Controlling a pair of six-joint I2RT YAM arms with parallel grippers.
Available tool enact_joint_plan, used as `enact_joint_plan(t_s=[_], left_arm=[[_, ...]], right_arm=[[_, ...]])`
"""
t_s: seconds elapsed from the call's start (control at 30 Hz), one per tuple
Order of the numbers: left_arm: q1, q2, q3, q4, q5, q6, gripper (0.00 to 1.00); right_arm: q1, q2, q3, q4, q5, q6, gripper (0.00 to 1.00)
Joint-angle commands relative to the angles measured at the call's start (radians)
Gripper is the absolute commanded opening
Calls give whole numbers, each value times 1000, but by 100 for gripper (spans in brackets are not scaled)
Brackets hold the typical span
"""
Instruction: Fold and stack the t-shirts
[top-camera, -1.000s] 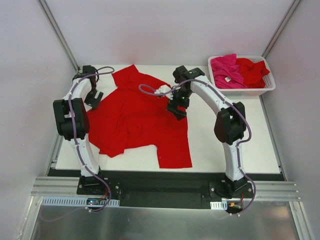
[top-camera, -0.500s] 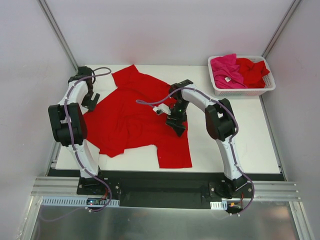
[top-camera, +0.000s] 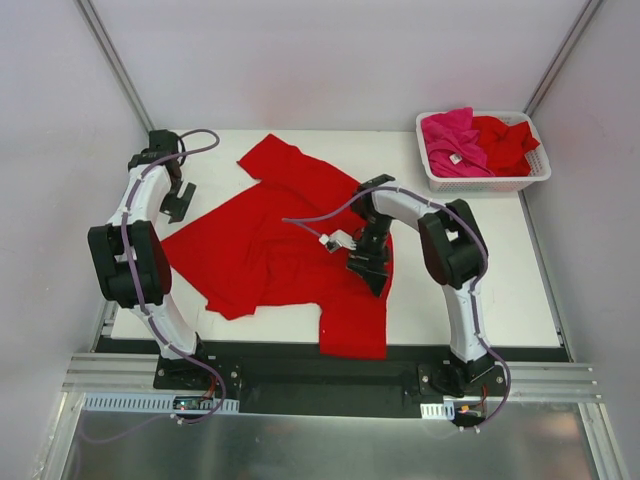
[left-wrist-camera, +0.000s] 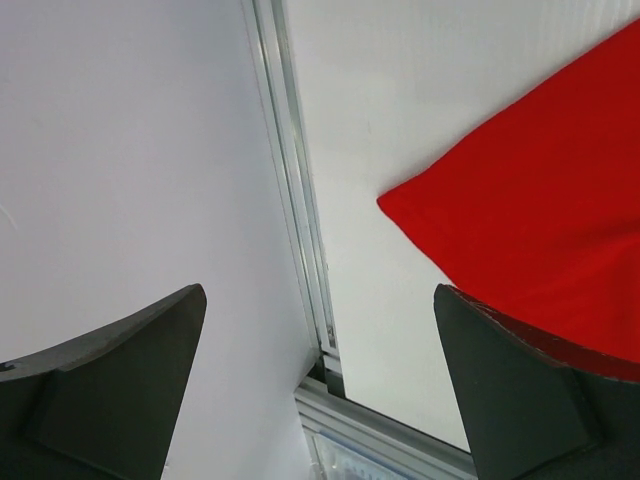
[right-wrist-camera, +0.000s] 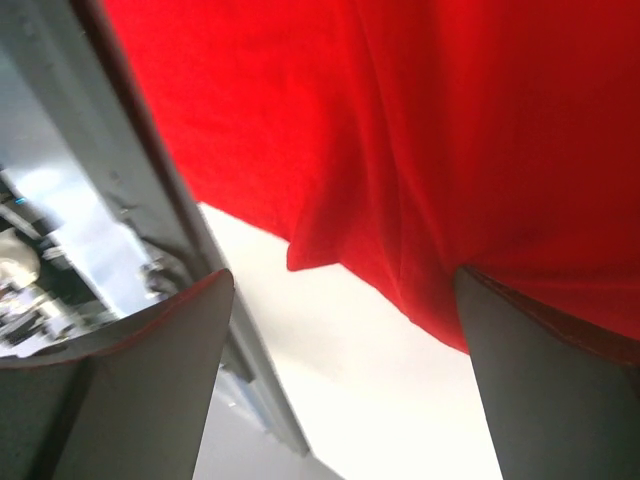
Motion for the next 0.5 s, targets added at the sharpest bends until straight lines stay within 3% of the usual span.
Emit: enact_joint_plan(t_s=[0.0,0.23,0.47], left_arm=[[5,-67,-32,-19,-20,9,99],[5,-75,-45,-19,-25,11,99],[4,-84,-40,-25,-24,15,99]], right_arm=[[2,-14,-180,20,-18,4,96],[71,-96,-346,-7,-113,-50,96],[76,-177,-241,-58,-156,-76,96]])
